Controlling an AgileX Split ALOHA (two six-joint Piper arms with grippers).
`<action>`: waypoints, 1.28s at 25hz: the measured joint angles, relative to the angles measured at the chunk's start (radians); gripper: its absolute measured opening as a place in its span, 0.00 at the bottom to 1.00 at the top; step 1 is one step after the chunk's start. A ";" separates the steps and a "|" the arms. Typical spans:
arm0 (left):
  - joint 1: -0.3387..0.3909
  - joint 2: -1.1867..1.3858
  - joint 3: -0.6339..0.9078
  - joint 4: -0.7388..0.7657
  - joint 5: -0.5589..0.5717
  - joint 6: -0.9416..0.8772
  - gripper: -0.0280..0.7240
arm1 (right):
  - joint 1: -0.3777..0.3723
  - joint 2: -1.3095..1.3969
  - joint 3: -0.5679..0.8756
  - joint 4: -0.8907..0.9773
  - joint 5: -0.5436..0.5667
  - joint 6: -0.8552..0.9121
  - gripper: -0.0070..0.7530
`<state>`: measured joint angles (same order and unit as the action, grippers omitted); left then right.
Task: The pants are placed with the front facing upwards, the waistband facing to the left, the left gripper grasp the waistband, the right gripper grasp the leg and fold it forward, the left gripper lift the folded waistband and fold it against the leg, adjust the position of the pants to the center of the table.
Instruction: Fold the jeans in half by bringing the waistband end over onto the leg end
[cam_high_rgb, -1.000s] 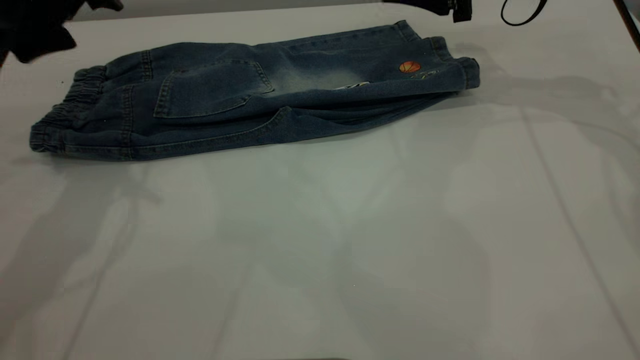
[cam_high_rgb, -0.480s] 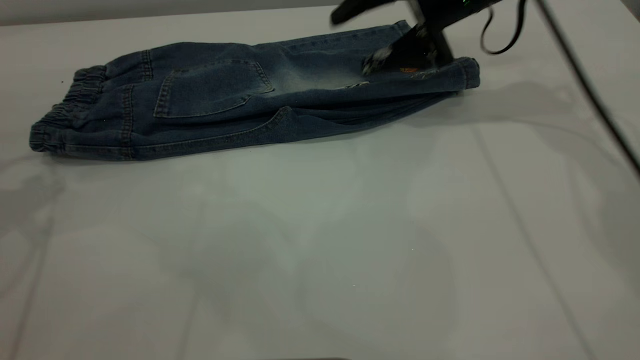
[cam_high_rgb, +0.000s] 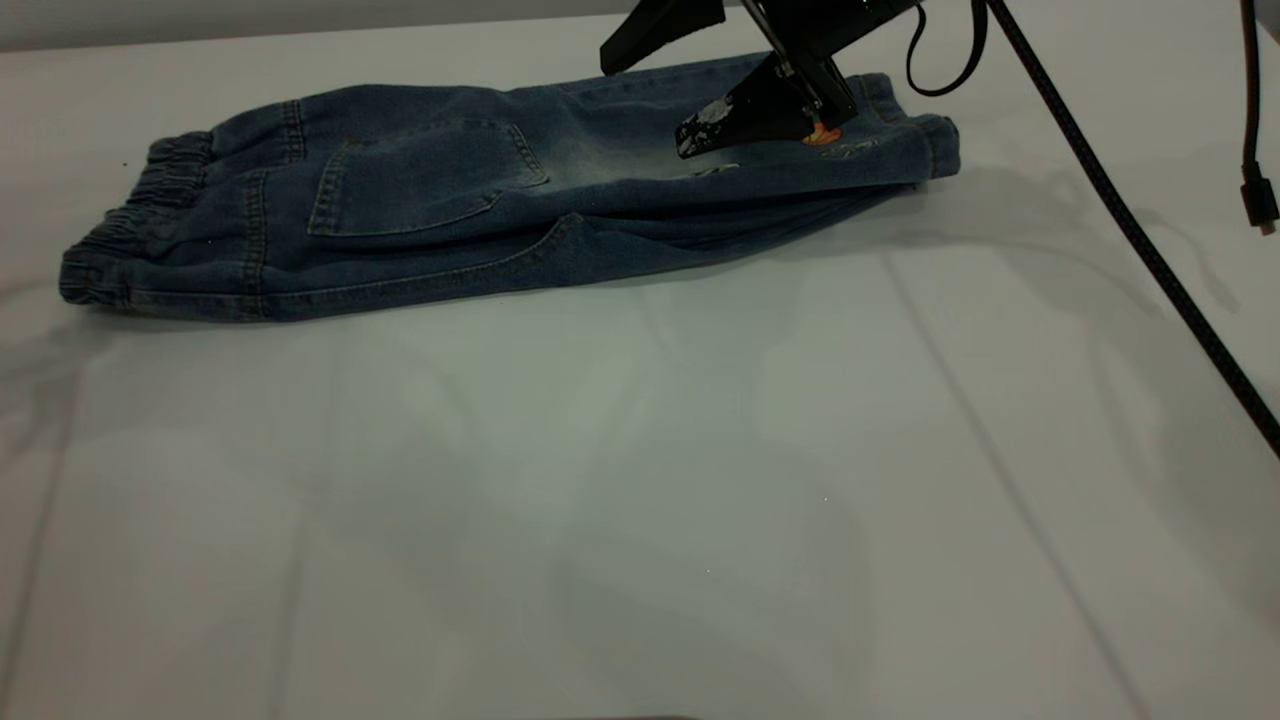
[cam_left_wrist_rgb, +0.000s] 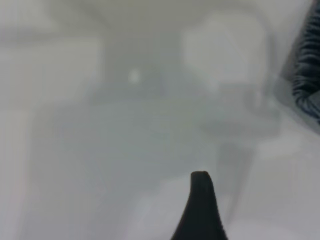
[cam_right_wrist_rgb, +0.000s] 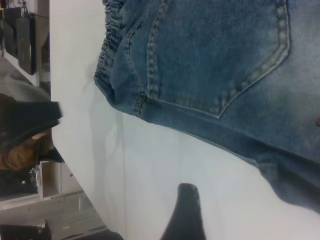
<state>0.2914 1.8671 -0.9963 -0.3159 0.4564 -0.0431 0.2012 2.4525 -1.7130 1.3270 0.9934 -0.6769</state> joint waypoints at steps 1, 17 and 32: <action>0.000 0.035 -0.027 -0.056 0.030 0.050 0.72 | 0.000 0.000 0.000 0.000 0.000 0.000 0.72; 0.001 0.133 -0.108 -0.329 0.116 0.212 0.72 | 0.000 0.000 0.000 0.001 0.000 0.001 0.72; 0.001 0.248 -0.108 -0.576 0.015 0.406 0.72 | 0.000 0.000 0.000 0.001 -0.001 0.001 0.72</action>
<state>0.2922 2.1155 -1.1048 -0.8918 0.4711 0.3627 0.2012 2.4525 -1.7134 1.3280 0.9924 -0.6761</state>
